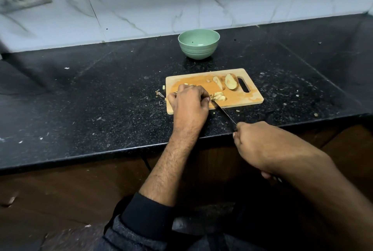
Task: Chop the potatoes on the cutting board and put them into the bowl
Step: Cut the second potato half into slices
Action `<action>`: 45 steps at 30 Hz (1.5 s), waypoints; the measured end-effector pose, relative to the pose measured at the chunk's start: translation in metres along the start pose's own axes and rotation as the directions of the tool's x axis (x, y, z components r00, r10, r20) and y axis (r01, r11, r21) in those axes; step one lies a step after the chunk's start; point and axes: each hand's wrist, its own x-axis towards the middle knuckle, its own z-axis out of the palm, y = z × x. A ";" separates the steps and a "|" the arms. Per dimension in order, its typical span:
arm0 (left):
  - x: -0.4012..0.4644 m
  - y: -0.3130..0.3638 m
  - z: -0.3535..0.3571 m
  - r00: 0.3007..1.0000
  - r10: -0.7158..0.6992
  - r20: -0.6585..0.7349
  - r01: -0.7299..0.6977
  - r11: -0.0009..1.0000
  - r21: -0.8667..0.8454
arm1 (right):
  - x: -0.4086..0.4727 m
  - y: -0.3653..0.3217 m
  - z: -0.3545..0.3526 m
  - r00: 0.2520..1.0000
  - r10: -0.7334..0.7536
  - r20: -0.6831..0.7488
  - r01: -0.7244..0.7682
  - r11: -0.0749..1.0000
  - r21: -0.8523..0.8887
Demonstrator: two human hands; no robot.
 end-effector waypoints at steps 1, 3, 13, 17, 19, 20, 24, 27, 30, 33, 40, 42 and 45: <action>0.000 0.001 0.000 1.000 0.004 -0.009 -0.004 1.000 0.014 | -0.001 0.001 0.001 1.000 -0.006 -0.015 0.006 1.000 0.015; 0.001 0.000 0.001 1.000 0.009 -0.018 -0.009 0.999 0.040 | 0.003 0.002 0.006 0.996 -0.019 -0.086 0.023 0.999 0.049; 0.001 -0.004 -0.001 0.999 -0.012 -0.036 0.010 0.999 -0.039 | 0.008 0.010 0.009 0.956 0.017 -0.292 0.032 0.987 0.160; 0.003 -0.003 -0.001 0.999 -0.034 -0.024 0.033 0.999 -0.039 | 0.005 0.022 0.009 0.961 0.097 -0.260 -0.045 0.979 0.198; 0.004 -0.001 -0.001 1.000 -0.019 -0.021 0.018 0.999 -0.046 | 0.007 0.022 0.012 0.964 0.113 -0.240 -0.062 0.976 0.210; 0.004 0.000 -0.001 1.000 0.001 -0.013 -0.002 0.999 -0.051 | 0.009 0.021 0.013 0.967 0.112 -0.228 -0.062 0.974 0.217; 0.004 0.000 0.001 0.992 0.098 0.080 -0.102 0.994 0.040 | 0.017 0.010 0.015 0.979 0.067 -0.190 -0.015 0.965 0.264; 0.007 -0.001 0.003 0.995 0.059 0.075 -0.065 0.994 0.083 | 0.023 0.002 0.016 0.975 0.052 -0.218 0.008 0.964 0.266; 0.010 -0.002 0.005 0.999 0.032 0.042 -0.036 0.995 0.094 | 0.029 -0.005 0.015 0.985 0.022 -0.169 0.044 0.925 0.377; 0.010 -0.002 0.006 1.000 0.012 0.011 -0.013 0.995 0.095 | 0.034 -0.011 0.012 0.989 0.002 -0.149 0.069 0.879 0.472; 0.009 -0.007 0.000 0.978 -0.132 -0.162 0.111 0.985 -0.131 | 0.037 -0.024 0.001 0.977 -0.030 -0.211 0.124 0.886 0.447; 0.009 -0.009 -0.001 0.970 -0.170 -0.173 0.141 0.976 -0.165 | 0.035 -0.024 -0.001 0.971 -0.039 -0.237 0.130 0.915 0.382; 0.009 -0.011 0.000 0.967 -0.198 -0.160 0.164 0.965 -0.203 | 0.032 -0.021 -0.003 0.948 -0.026 -0.317 0.116 0.956 0.268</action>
